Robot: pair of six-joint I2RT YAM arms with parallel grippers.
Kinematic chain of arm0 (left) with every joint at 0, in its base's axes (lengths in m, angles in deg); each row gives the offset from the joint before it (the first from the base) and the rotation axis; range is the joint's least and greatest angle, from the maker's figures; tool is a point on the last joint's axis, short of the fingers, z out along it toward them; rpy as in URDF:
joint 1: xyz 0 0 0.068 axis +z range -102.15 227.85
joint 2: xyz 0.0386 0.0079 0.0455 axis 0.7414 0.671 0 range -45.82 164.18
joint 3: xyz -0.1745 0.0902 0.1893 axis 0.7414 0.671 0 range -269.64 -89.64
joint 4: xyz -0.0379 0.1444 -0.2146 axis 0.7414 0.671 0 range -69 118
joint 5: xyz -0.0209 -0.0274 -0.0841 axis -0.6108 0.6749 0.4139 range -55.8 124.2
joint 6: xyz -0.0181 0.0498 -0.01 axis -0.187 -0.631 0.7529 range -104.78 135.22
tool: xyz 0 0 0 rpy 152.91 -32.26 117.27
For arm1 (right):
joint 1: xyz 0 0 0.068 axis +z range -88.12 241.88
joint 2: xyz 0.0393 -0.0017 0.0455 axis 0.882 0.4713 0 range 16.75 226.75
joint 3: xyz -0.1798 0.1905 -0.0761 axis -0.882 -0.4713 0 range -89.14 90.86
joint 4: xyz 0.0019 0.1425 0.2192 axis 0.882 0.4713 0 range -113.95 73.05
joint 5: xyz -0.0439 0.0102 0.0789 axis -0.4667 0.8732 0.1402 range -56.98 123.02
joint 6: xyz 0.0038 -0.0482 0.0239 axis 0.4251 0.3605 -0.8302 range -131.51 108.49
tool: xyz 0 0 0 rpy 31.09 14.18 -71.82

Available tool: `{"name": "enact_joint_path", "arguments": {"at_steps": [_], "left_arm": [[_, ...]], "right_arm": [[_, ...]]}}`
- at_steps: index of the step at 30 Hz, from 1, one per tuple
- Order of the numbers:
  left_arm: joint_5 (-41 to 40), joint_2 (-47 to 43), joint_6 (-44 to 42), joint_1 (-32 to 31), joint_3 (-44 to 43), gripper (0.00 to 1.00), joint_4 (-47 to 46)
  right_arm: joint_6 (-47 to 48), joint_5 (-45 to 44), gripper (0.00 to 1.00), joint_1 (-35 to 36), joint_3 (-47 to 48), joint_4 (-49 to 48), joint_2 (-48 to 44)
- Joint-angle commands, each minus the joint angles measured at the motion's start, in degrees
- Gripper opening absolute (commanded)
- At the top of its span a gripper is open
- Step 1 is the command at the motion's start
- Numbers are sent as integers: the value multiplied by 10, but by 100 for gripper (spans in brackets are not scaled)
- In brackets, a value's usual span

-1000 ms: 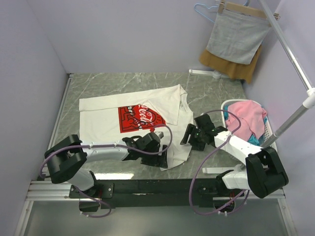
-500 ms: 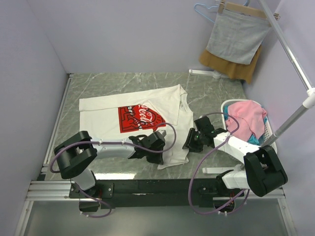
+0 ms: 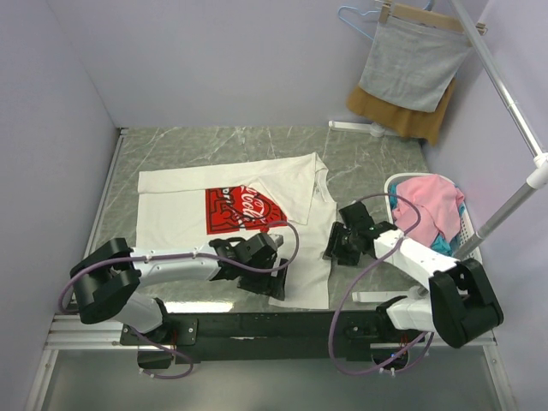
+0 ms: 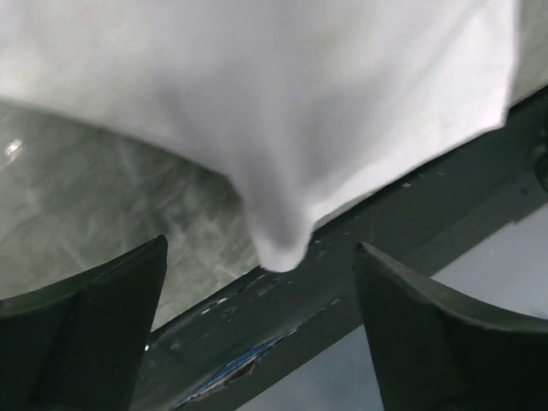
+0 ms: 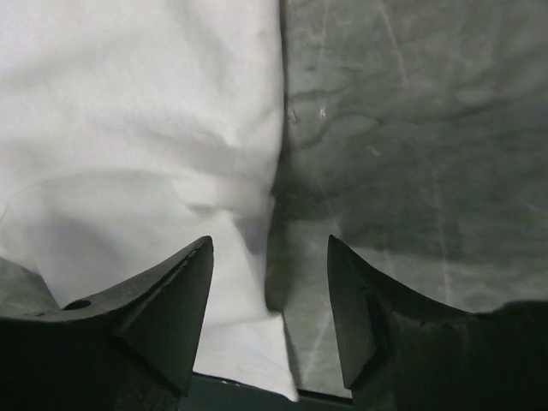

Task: Fold and stack the t-shirts
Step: Fold the flattened tshirt in 1/3 of the way, then grap the side of the flattened tshirt closest away from the robot with both arms

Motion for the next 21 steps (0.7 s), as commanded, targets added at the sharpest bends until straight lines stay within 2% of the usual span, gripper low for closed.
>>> {"name": "enact_joint_path", "arguments": {"at_steps": [1, 4, 7, 11, 14, 18, 21], "left_arm": [[-64, -27, 10, -4, -14, 99, 72], [-147, -62, 55, -1, -24, 99, 127], [-226, -102, 112, 28, -17, 99, 189], [-246, -157, 158, 121, 30, 99, 213], [-251, -201, 201, 155, 67, 100, 198], [-274, -237, 269, 165, 98, 100, 205], [-296, -248, 315, 172, 117, 99, 221]], "right_arm": [[11, -60, 66, 5, 25, 91, -103], [7, -45, 69, 9, 17, 133, -160], [-21, -2, 70, 45, 9, 145, -177], [-65, -6, 70, 104, -18, 153, -177], [-108, -1, 68, 139, -46, 129, -178], [-131, -37, 69, 162, -49, 146, -174], [-138, -29, 69, 177, -64, 141, -163]]}}
